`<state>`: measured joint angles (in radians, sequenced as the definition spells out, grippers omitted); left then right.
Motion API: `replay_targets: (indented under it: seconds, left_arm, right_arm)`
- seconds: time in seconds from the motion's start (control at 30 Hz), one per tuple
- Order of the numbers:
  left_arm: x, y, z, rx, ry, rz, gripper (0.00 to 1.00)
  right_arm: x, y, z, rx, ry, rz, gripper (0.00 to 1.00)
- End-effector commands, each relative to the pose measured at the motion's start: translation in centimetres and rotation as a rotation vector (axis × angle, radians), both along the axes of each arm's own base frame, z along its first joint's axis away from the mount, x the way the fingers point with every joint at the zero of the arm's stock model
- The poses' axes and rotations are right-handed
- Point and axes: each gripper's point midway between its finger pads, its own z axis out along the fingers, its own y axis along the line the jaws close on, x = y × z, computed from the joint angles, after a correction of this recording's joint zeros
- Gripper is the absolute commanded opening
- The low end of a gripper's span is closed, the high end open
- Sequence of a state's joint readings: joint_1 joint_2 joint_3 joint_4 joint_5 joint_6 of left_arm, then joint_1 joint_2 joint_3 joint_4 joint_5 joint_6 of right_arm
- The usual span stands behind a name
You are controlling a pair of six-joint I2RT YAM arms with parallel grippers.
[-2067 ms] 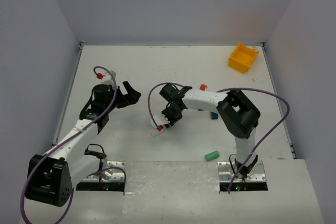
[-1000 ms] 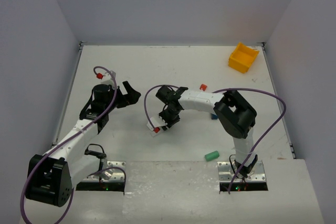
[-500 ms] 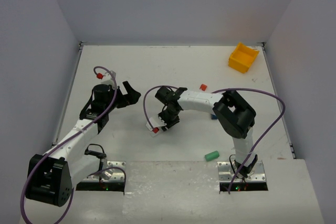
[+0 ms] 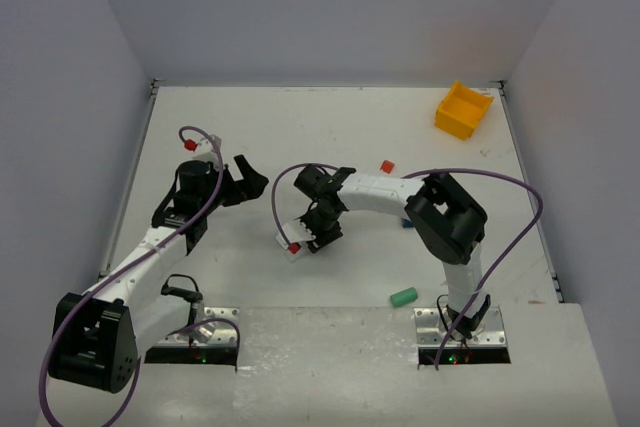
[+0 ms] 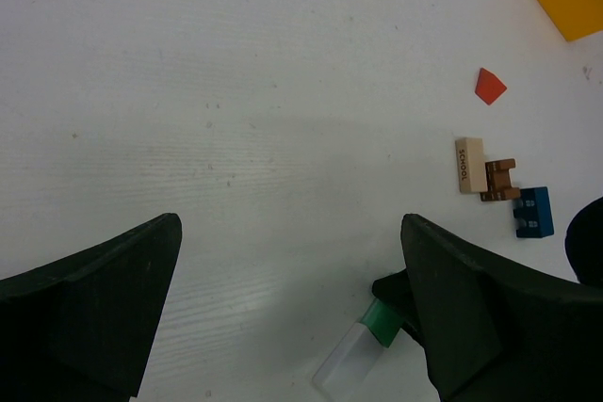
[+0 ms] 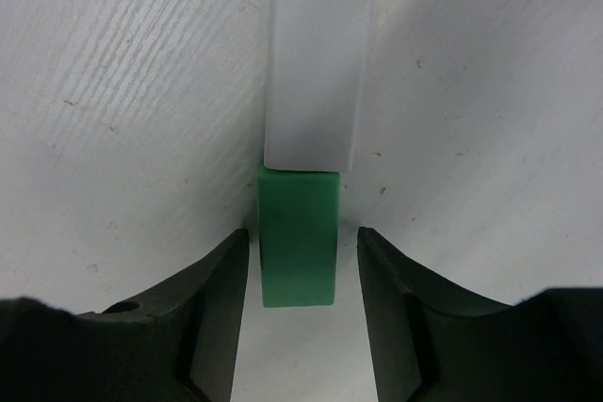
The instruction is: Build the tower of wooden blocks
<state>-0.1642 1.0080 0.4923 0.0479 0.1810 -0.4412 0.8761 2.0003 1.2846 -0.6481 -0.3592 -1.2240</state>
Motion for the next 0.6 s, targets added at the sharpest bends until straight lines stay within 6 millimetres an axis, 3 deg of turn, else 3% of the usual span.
replay_targets:
  seconds: [0.0,0.17,0.27,0.37,0.4,0.57]
  left_arm:
    - [0.7,-0.6,2.0,-0.003,-0.064,-0.029,1.0]
    - [0.7,-0.6,2.4,-0.007,-0.073,-0.03,1.0]
    - [0.8,-0.3,3.1,-0.005,-0.085,-0.01,1.0]
    - [0.8,-0.1,4.6,-0.017,-0.124,0.012,1.0]
    - [0.8,0.1,5.4,-0.026,-0.148,0.028,1.0]
    - [0.3,0.2,9.7,-0.086,-0.278,0.049,1.0]
  right_arm:
    - [-1.0,-0.8,-2.0,-0.06,0.037,-0.021,0.52]
    - [-0.4,-0.4,-1.1,-0.039,0.012,-0.05,0.54]
    - [0.0,-0.3,0.2,-0.012,-0.023,-0.059,0.65]
    - [0.4,-0.1,1.9,0.025,-0.061,-0.069,0.84]
    - [0.6,-0.1,2.8,0.043,-0.078,-0.08,0.96]
    - [1.7,-0.4,6.6,0.132,-0.195,-0.133,0.99]
